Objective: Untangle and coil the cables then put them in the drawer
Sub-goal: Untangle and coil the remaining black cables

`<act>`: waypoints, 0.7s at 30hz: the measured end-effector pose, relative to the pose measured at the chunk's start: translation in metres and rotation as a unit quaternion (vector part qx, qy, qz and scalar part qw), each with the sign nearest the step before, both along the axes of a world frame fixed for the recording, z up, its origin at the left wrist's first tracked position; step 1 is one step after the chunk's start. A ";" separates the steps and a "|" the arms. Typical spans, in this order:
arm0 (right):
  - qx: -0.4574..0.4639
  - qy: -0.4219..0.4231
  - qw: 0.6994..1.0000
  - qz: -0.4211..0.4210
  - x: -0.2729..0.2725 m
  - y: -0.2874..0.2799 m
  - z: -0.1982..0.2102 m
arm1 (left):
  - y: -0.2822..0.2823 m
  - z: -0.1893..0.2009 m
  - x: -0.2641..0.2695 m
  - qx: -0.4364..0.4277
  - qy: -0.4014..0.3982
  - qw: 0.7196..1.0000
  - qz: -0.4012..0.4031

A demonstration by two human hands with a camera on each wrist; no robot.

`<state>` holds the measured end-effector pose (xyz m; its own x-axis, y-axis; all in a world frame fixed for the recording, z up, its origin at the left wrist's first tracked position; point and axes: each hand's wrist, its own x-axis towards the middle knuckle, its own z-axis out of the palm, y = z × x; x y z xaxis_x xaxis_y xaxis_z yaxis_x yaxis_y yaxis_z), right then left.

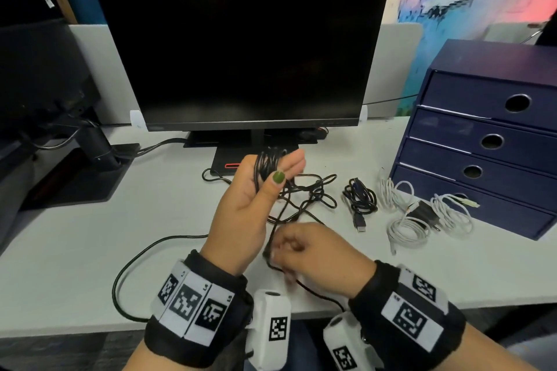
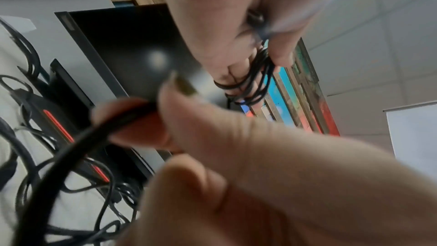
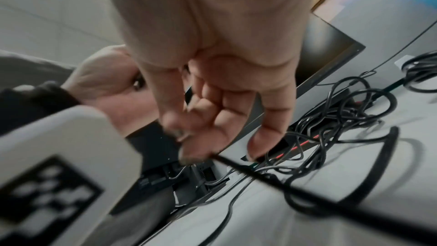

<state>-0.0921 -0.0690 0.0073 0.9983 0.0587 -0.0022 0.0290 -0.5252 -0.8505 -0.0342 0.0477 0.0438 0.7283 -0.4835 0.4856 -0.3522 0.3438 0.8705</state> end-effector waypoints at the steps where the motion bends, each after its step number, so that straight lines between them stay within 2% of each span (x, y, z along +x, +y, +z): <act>1: -0.028 0.001 1.000 0.010 -0.001 0.003 0.000 | 0.001 -0.002 0.003 0.012 -0.013 1.000 0.022; 2: -0.040 -0.007 0.999 0.010 -0.003 0.004 0.002 | 0.003 -0.002 0.006 0.026 -0.026 0.998 0.041; 5: 0.006 -0.066 0.998 -0.009 -0.005 -0.001 0.012 | 0.009 -0.007 0.016 0.119 -0.083 0.985 0.098; 7: 0.041 -0.083 0.996 -0.005 -0.008 -0.007 0.020 | 0.013 -0.013 0.023 0.214 -0.144 0.955 0.147; 9: 0.063 -0.088 0.994 0.007 -0.009 -0.012 0.027 | 0.013 -0.017 0.025 0.278 -0.180 0.930 0.161; 11: 0.057 -0.103 0.993 -0.007 -0.011 -0.020 0.033 | 0.010 -0.019 0.020 0.297 -0.181 0.927 0.139; 14: 0.037 -0.132 0.990 -0.027 -0.011 -0.034 0.040 | 0.006 -0.016 0.011 0.281 -0.153 0.946 0.045; 17: 0.030 -0.135 0.990 -0.041 -0.009 -0.042 0.044 | 0.004 -0.014 0.006 0.273 -0.141 0.951 -0.030; 21: 0.097 -0.145 0.980 -0.096 -0.005 -0.040 0.042 | 0.005 -0.008 0.002 0.230 -0.081 0.964 -0.105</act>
